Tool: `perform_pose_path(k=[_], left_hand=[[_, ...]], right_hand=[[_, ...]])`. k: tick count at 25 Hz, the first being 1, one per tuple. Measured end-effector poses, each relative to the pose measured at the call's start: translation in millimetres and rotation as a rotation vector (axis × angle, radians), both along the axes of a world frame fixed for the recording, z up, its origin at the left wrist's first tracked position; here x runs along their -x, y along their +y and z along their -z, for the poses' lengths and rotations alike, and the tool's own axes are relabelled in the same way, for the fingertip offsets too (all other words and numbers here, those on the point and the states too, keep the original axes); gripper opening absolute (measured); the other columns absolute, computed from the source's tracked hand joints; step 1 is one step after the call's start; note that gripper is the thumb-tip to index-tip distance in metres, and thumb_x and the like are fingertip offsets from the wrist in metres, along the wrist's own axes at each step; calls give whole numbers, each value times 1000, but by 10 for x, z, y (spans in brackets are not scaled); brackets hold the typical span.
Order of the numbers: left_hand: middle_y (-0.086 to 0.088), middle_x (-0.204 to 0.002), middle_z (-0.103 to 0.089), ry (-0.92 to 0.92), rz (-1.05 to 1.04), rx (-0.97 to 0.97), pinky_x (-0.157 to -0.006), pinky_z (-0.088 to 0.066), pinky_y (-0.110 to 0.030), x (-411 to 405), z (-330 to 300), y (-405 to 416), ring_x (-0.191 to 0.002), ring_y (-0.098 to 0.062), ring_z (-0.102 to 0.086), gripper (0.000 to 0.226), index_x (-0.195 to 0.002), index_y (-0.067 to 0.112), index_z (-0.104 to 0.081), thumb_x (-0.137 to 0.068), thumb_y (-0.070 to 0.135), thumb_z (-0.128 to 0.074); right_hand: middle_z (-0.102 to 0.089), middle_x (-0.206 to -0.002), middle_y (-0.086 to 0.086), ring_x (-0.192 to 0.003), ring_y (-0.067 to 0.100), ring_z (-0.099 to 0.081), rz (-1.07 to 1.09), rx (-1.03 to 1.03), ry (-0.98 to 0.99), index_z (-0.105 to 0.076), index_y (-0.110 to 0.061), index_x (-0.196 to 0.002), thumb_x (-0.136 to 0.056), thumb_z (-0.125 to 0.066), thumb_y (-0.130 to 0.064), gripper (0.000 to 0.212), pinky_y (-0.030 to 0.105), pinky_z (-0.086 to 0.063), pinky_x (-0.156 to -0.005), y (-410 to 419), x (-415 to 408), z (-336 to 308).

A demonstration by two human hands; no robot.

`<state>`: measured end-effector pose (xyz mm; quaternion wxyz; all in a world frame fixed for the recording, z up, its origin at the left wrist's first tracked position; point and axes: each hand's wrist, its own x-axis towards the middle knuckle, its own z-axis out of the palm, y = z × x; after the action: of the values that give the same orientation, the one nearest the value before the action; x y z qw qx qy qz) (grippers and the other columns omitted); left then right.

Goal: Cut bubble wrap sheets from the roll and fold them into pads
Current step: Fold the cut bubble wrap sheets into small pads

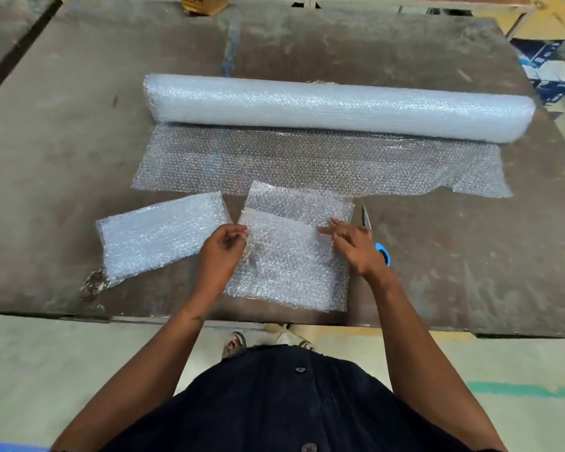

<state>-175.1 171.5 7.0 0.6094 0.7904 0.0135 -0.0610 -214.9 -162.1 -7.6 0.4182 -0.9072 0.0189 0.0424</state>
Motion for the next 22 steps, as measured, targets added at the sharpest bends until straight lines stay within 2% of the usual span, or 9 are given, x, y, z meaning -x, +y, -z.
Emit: perform_pose_path(k=[3, 6, 8, 10, 13, 15, 18, 20, 22], left_hand=[[-1, -110, -79, 127, -117, 198, -97, -58, -28, 103, 19, -29, -108, -16, -74, 30, -118, 14, -74, -90, 17, -84], [-9, -110, -78, 217, -250, 260, -90, -61, -29, 55, 25, -96, -100, -19, -75, 38, -120, 8, -69, -87, 14, -86], [-12, -104, -77, 264, -281, 104, -72, -60, -29, -23, -8, -157, -81, -16, -74, 36, -123, 13, -65, -93, 24, -81], [-13, -94, -77, 325, -287, -6, -66, -57, -31, -70, -51, -230, -70, -17, -71, 38, -130, 12, -60, -98, 28, -74], [-25, -103, -73, 448, -340, 181, -66, -60, -29, -56, -128, -361, -74, -21, -70, 35, -131, 0, -59, -103, 19, -68], [-24, -120, -66, 570, -373, 351, -63, -59, -22, -9, -222, -460, -86, -23, -68, 44, -140, -2, -54, -105, 23, -64], [-17, -130, -51, 697, -376, 496, -93, -60, -31, 29, -293, -607, -106, -23, -62, 57, -153, 7, -43, -108, 39, -57], [-19, -127, -54, 771, -325, 567, -107, -55, -42, 16, -267, -655, -111, -28, -61, 68, -150, 1, -44, -105, 50, -58], [-21, -128, -59, 836, -238, 617, -110, -52, -46, -20, -234, -672, -118, -33, -61, 82, -140, -3, -50, -96, 65, -62]], right_hand=[[-62, -149, -15, -155, 3, -34, -40, 18, -17, -63, -66, -107, -103, -45, -45, 28, 61, -26, -123, 88, 65, -48], [-64, -144, -21, -151, 7, -40, -49, -17, -42, -62, -41, -86, -96, -54, -35, 14, 57, -29, -123, 168, 117, -132], [-69, -139, -14, -143, 8, -51, -10, -175, -57, -63, -26, -88, -98, -59, -21, 12, 45, -39, -118, 205, 187, -151], [-74, -127, -7, -126, 8, -64, 87, -344, -37, -63, -16, -98, -107, -58, -18, 10, 37, -50, -105, 248, 263, -151], [-63, -96, 5, -86, 14, -56, 211, -408, -64, -55, -9, -107, -112, -54, -28, 19, 39, -45, -80, 289, 293, -146], [-60, -98, 9, -84, 19, -58, 285, -430, -84, -54, -7, -113, -113, -51, -20, 13, 40, -47, -80, 310, 278, -169], [-69, -116, 4, -104, 11, -68, 342, -534, -98, -59, -6, -125, -113, -46, -13, 19, 26, -53, -93, 347, 281, -276], [-72, -117, 8, -111, 24, -69, 287, -515, -96, -68, -9, -122, -113, -46, -14, 24, 36, -53, -96, 340, 244, -303], [-73, -106, 17, -105, 35, -67, 222, -456, -52, -75, -6, -106, -108, -49, -18, 29, 43, -49, -91, 304, 233, -313]])
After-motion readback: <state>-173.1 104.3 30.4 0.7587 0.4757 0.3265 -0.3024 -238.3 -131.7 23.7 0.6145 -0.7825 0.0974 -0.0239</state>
